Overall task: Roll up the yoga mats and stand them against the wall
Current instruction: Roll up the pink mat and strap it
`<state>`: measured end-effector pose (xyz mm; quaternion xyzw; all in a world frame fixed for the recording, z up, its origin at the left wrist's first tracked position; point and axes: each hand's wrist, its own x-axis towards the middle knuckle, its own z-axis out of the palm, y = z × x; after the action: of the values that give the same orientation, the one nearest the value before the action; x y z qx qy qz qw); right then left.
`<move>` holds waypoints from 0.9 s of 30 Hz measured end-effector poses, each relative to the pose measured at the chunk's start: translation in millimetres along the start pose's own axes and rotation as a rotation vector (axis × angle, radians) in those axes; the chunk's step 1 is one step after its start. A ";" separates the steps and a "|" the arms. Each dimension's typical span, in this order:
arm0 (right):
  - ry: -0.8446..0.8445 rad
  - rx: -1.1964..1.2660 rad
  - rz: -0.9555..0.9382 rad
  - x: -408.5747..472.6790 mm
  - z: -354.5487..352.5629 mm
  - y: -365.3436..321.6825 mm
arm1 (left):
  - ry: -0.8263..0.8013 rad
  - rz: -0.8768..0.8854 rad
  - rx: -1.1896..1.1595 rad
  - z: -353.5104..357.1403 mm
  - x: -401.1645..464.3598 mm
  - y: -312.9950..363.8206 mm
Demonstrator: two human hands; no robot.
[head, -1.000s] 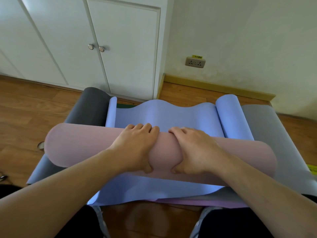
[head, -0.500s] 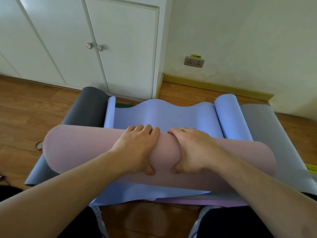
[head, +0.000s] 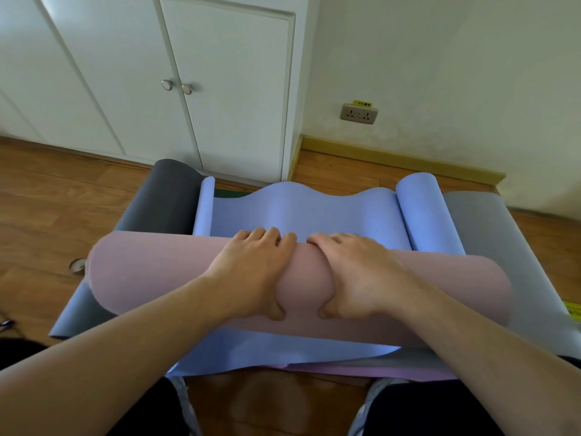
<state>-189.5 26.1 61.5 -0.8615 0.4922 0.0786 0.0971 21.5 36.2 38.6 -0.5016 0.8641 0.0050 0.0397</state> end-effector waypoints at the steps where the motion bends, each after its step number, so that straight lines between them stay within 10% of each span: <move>1: 0.001 -0.008 -0.002 -0.7 1.7 0.3 | 0.012 0.002 0.002 0.3 1.3 0.5; 27: 0.105 -0.110 -0.045 1.6 3.8 -8.8 | -0.139 -0.062 -0.164 -12.8 2.1 -11.2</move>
<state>-181.2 30.1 58.2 -0.8793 0.4721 0.0580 0.0253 29.3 28.2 51.5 -0.5280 0.8402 0.1091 0.0584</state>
